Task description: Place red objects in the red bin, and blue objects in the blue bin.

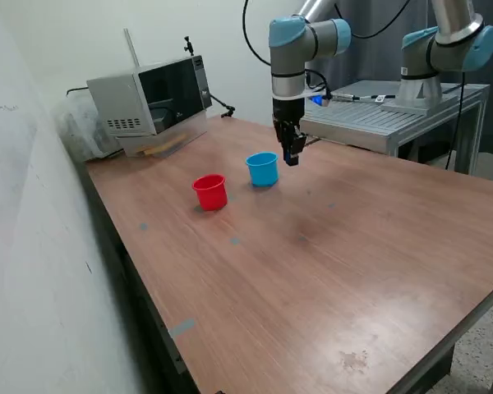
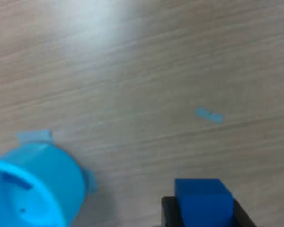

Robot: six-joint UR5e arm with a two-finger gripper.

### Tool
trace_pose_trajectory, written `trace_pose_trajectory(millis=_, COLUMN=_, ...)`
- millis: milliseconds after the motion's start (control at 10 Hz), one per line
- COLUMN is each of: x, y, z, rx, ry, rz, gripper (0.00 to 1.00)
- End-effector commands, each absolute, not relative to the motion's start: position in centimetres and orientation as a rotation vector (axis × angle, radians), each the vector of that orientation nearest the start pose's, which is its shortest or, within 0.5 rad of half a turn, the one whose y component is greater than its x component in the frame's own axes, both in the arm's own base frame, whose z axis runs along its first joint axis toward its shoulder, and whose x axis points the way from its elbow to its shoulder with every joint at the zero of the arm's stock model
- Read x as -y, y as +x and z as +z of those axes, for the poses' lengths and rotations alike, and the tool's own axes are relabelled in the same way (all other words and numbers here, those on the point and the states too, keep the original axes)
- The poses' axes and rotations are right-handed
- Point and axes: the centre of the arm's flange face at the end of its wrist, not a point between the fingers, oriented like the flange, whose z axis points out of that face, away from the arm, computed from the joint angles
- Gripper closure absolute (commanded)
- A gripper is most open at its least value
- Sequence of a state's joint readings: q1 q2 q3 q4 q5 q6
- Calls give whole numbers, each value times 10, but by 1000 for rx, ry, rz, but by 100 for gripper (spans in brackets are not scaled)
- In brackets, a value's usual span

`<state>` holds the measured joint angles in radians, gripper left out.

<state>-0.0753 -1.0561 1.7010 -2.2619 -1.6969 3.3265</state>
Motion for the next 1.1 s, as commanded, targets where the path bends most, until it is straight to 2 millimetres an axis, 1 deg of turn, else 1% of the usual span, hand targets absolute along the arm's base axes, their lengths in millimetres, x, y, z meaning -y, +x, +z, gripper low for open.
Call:
trace_pose_trajectory(millis=0, x=29, y=-636, z=222, rx=-2458, ry=-1818, rz=265, gripper=100)
trace_pose_trajectory(millis=200, x=-5, y=-646, z=227, rx=-2493, ry=-1749, rz=302, gripper=100)
trace_pose_trajectory(millis=300, x=-23, y=-654, z=221, rx=-2480, ry=-1704, rz=336, gripper=100)
trace_pose_trajectory(millis=400, x=-49, y=-661, z=216, rx=-2506, ry=-1654, rz=339, gripper=100)
trace_pose_trajectory(millis=700, x=-71, y=-665, z=207, rx=-2517, ry=-1610, rz=332, gripper=100)
trace_pose_trajectory(millis=800, x=-74, y=-665, z=204, rx=-2517, ry=-1602, rz=327, gripper=100)
trace_pose_trajectory(millis=1000, x=-73, y=-662, z=200, rx=-2509, ry=-1600, rz=315, gripper=100)
